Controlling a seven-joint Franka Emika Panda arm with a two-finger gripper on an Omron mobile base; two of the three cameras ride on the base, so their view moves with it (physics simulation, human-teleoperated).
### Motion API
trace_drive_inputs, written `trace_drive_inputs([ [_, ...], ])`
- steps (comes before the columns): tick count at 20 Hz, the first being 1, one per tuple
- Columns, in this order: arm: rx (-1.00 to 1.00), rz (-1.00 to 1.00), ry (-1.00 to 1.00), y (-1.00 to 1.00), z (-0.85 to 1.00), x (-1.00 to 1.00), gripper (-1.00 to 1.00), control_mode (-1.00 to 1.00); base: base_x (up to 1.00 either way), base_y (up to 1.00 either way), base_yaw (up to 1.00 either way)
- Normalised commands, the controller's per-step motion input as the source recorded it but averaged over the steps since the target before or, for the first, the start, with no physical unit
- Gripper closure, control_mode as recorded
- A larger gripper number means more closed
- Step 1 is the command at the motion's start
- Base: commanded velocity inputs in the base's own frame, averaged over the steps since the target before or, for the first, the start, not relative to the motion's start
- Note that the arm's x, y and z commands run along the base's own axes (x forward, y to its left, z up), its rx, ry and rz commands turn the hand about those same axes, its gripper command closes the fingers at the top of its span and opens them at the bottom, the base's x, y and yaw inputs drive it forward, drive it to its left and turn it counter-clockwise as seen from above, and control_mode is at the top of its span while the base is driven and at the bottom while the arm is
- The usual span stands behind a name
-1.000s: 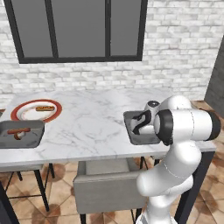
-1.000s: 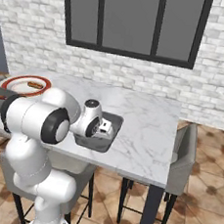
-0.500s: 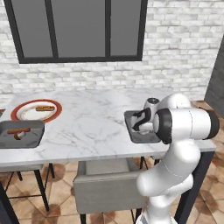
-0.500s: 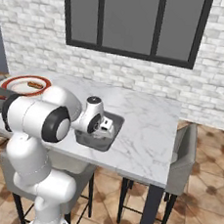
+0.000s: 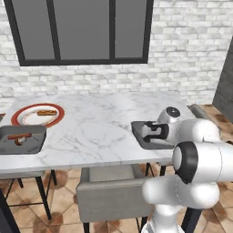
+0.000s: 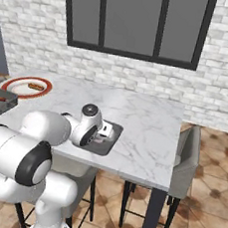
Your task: Place one cooked food and one vegetable from the large plate to each tupperware container.
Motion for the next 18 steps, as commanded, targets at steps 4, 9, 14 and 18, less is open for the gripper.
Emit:
trace_drive_inputs([
  [4, 0.0, 0.0, -0.1, 0.07, -0.07, -0.08, -1.0, -1.0, 0.0, 0.0, 0.0],
  [9, -0.01, 0.0, 0.12, 0.06, -0.78, 0.69, -1.0, -1.0, 0.0, 0.0, 0.0],
  [14, -0.01, 0.0, 0.17, 0.0, -0.15, 0.69, -1.0, -1.0, 0.0, 0.0, 0.0],
  [18, 0.0, 0.0, 0.0, 0.0, 0.19, 0.0, -1.0, -1.0, 0.0, 0.0, 0.0],
])
